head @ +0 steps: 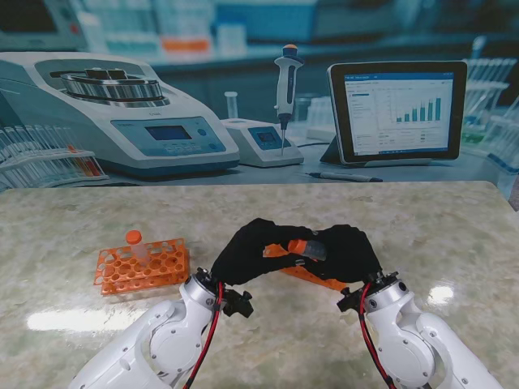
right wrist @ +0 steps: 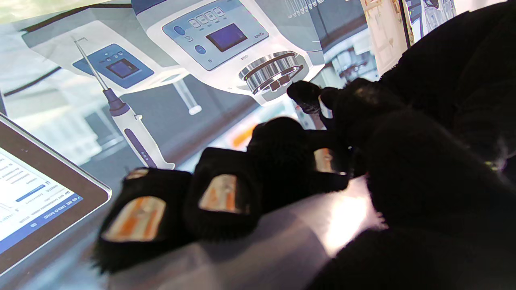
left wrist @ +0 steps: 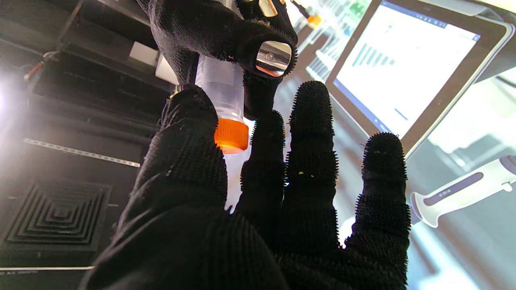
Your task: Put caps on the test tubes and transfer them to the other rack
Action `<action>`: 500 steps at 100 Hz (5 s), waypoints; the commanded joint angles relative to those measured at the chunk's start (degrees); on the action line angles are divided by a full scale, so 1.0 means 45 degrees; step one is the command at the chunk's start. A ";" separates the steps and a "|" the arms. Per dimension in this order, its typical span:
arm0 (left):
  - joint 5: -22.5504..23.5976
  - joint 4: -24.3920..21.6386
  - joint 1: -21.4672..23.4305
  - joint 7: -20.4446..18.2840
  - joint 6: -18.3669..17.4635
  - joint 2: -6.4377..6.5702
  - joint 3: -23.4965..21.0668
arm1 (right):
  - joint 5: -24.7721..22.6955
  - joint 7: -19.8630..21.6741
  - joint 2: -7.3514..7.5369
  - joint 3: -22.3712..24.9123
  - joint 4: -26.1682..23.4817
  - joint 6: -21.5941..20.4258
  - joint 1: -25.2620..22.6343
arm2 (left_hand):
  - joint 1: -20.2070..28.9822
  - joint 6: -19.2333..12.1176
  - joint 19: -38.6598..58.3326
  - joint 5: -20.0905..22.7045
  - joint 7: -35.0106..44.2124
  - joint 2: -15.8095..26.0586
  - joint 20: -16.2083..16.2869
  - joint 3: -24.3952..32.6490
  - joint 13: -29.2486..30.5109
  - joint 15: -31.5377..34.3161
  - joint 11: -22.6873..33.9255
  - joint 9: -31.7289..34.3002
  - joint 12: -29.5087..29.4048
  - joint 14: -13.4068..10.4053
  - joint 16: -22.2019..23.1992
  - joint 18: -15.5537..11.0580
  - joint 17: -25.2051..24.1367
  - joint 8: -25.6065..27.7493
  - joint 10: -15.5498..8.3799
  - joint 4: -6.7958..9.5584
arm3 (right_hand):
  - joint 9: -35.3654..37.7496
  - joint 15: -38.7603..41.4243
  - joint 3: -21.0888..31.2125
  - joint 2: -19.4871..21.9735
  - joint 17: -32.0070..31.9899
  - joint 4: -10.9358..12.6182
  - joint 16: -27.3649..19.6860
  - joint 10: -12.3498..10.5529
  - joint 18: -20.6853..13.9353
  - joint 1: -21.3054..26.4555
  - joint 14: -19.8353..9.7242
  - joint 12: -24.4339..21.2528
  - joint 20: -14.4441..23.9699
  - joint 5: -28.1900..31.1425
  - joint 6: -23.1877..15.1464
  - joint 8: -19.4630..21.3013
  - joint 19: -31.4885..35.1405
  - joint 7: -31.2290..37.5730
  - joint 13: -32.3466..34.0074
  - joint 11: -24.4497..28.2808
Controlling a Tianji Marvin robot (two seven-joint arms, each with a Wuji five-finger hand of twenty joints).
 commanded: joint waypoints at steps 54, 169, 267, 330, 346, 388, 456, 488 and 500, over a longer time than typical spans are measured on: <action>-0.0205 -0.0153 0.0382 -0.1065 -0.0211 0.0277 -0.0287 | 0.0029 -0.0073 -0.0133 -0.0035 -0.0423 -0.0007 -0.0036 | -0.1096 0.0899 -0.0411 0.0436 0.1025 0.1434 -0.0440 0.0467 -0.1572 -0.1082 0.0690 -0.1309 -0.1023 0.0355 -0.0455 0.0075 -0.0964 -0.0137 0.0279 0.0516 | 0.0690 0.2637 0.0159 0.0483 0.0806 0.0067 0.0986 0.0175 -0.1125 0.0423 -0.1919 0.0251 0.0723 0.0506 -0.1143 0.0558 0.3844 0.1288 0.0284 0.0213; -0.0660 0.0062 0.0137 -0.1011 -0.0058 0.0153 -0.0010 | 0.0017 -0.0146 -0.0142 -0.0006 -0.0389 -0.0148 -0.0033 | 0.0400 0.1138 -0.0492 0.0827 0.0226 0.3096 -0.0225 0.0244 -0.1593 -0.1439 0.0809 -0.1530 -0.1336 -0.0111 -0.1022 -0.0176 -0.1005 -0.0136 -0.0556 0.0412 | 0.0692 0.2639 0.0107 0.0500 0.0806 0.0041 0.0988 0.0159 -0.1125 0.0414 -0.1923 0.0248 0.0725 0.0499 -0.1151 0.0557 0.3843 0.1284 0.0284 0.0212; -0.0951 -0.0409 0.0323 -0.1644 -0.0450 0.0302 -0.0227 | 0.0384 -0.0424 -0.0250 -0.0258 -0.0239 0.0307 0.0000 | -0.2841 0.0313 -0.2304 -0.1351 -0.0385 0.3672 -0.0478 0.0317 -0.5179 -0.3195 -0.0164 -0.4262 -0.1546 0.0604 -0.2179 -0.0062 -0.2624 -0.0266 0.0423 0.0490 | 0.0692 0.2638 0.0100 0.0521 0.0808 0.0047 0.0989 0.0180 -0.1134 0.0450 -0.1954 0.0253 0.0730 0.0499 -0.1151 0.0557 0.3851 0.1284 0.0286 0.0228; -0.0872 -0.0589 0.0439 -0.1525 -0.0517 0.0293 -0.0374 | 0.0464 -0.0389 -0.0257 -0.0230 -0.0191 0.0405 -0.0001 | -0.3042 0.0163 -0.2705 -0.1950 -0.0684 0.3922 -0.0348 0.0290 -0.5709 -0.3361 -0.0335 -0.4762 -0.1628 0.0692 -0.2353 -0.0147 -0.2902 -0.0502 0.0483 0.0516 | 0.0693 0.2646 0.0090 0.0544 0.0809 0.0049 0.0995 0.0181 -0.1144 0.0452 -0.1953 0.0256 0.0732 0.0492 -0.1144 0.0557 0.3854 0.1284 0.0285 0.0236; -0.0811 -0.0664 0.0474 -0.1471 -0.0557 0.0292 -0.0451 | 0.0461 -0.0366 -0.0252 -0.0227 -0.0174 0.0406 0.0015 | -0.3103 0.0128 -0.3136 -0.2108 -0.0757 0.3956 -0.0454 0.0282 -0.6253 -0.3642 -0.0403 -0.5057 -0.1664 0.0725 -0.2543 -0.0142 -0.3232 -0.0561 0.0486 0.0521 | 0.0691 0.2650 0.0093 0.0536 0.0809 0.0049 0.0997 0.0178 -0.1132 0.0449 -0.1944 0.0257 0.0733 0.0491 -0.1142 0.0557 0.3858 0.1284 0.0285 0.0237; -0.0730 -0.0870 0.0437 -0.1565 -0.0640 0.0331 -0.0607 | 0.0470 -0.0297 -0.0240 -0.0231 -0.0114 0.0405 0.0046 | -0.3225 0.1251 -0.3776 -0.2298 -0.1151 0.4007 -0.0537 0.0288 -0.6938 -0.3873 -0.0482 -0.5434 -0.1705 0.0461 -0.2824 -0.0342 -0.3540 -0.0805 0.0538 0.0541 | 0.0693 0.2652 0.0081 0.0536 0.0809 0.0046 0.0998 0.0183 -0.1124 0.0459 -0.1946 0.0254 0.0733 0.0491 -0.1140 0.0556 0.3859 0.1285 0.0285 0.0226; -0.0496 -0.1569 0.0636 -0.1865 -0.0654 0.0473 -0.1173 | 0.0455 -0.0269 -0.0229 -0.0237 -0.0050 0.0365 0.0052 | -0.2705 0.2764 -0.4947 -0.1750 -0.1049 0.4610 -0.0360 0.0261 -0.7664 -0.3961 -0.0471 -0.6153 -0.1440 0.0269 -0.2900 -0.0618 -0.3949 -0.0723 0.0608 0.0460 | 0.0691 0.2652 0.0078 0.0527 0.0809 0.0046 0.0998 0.0182 -0.1124 0.0463 -0.1946 0.0258 0.0733 0.0489 -0.1136 0.0555 0.3859 0.1285 0.0285 0.0229; -0.0180 -0.1776 0.0906 -0.1771 -0.0597 0.0517 -0.1583 | 0.0425 -0.0268 -0.0223 -0.0230 -0.0037 0.0341 0.0033 | -0.2934 0.3348 -0.5094 -0.2239 -0.0045 0.3485 0.0181 0.0319 -0.7598 -0.3870 -0.0355 -0.6372 -0.0926 0.0261 -0.2731 -0.0541 -0.3697 0.1723 0.0557 0.0581 | 0.0688 0.2652 0.0079 0.0528 0.0809 0.0049 0.0998 0.0197 -0.1124 0.0460 -0.1946 0.0258 0.0733 0.0489 -0.1136 0.0554 0.3859 0.1285 0.0285 0.0229; 0.0118 -0.1748 0.0948 -0.1654 -0.0488 0.0534 -0.1666 | 0.0390 -0.0276 -0.0219 -0.0236 -0.0031 0.0326 0.0043 | -0.2955 0.3429 -0.4935 -0.2829 0.0723 0.2627 0.0170 0.0412 -0.7633 -0.3836 -0.0261 -0.6543 -0.0696 0.0158 -0.2666 -0.0520 -0.3646 0.2714 0.0453 0.0631 | 0.0690 0.2652 0.0075 0.0537 0.0809 0.0050 0.0998 0.0193 -0.1124 0.0453 -0.1946 0.0261 0.0733 0.0489 -0.1136 0.0554 0.3859 0.1285 0.0285 0.0234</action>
